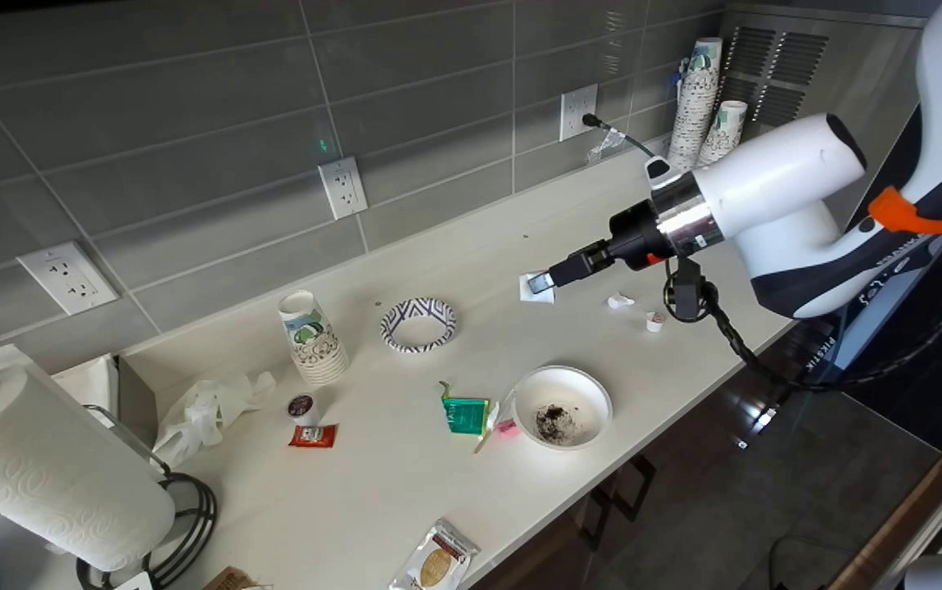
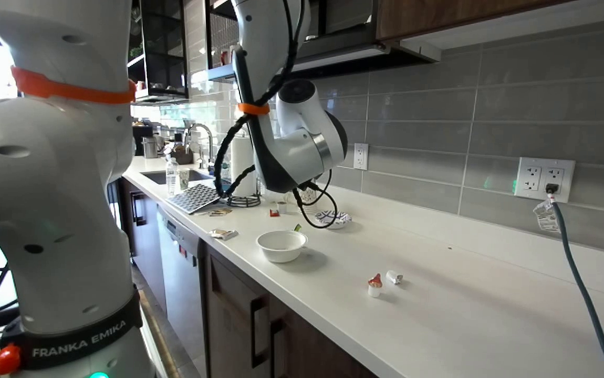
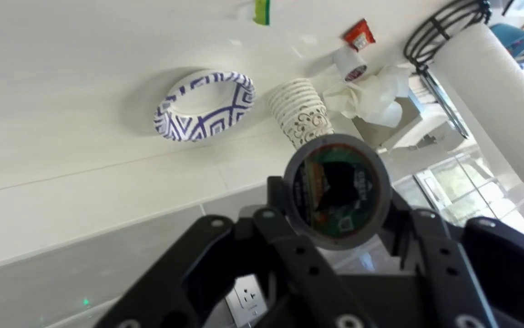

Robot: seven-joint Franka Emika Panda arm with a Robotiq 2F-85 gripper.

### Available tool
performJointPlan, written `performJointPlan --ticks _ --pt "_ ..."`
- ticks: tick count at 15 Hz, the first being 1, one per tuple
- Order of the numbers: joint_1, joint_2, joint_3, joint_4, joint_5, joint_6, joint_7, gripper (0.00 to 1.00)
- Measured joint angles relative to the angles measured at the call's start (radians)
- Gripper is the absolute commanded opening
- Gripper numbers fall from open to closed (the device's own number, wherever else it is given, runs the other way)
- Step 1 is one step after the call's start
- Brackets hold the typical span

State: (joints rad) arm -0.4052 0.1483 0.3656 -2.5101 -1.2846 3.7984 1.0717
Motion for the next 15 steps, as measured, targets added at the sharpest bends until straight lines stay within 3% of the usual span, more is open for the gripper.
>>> performJointPlan --ticks 5,9,12,15 --pt "0.001 0.002 0.000 0.076 -0.308 -0.237 0.251 0.24" --pt "0.018 0.012 -0.031 0.093 -0.595 -0.351 0.471 0.24" --pt "0.064 0.012 -0.129 0.092 -0.783 -0.355 0.592 0.24" --pt "0.170 0.010 -0.282 0.105 -1.006 -0.355 0.757 0.24"
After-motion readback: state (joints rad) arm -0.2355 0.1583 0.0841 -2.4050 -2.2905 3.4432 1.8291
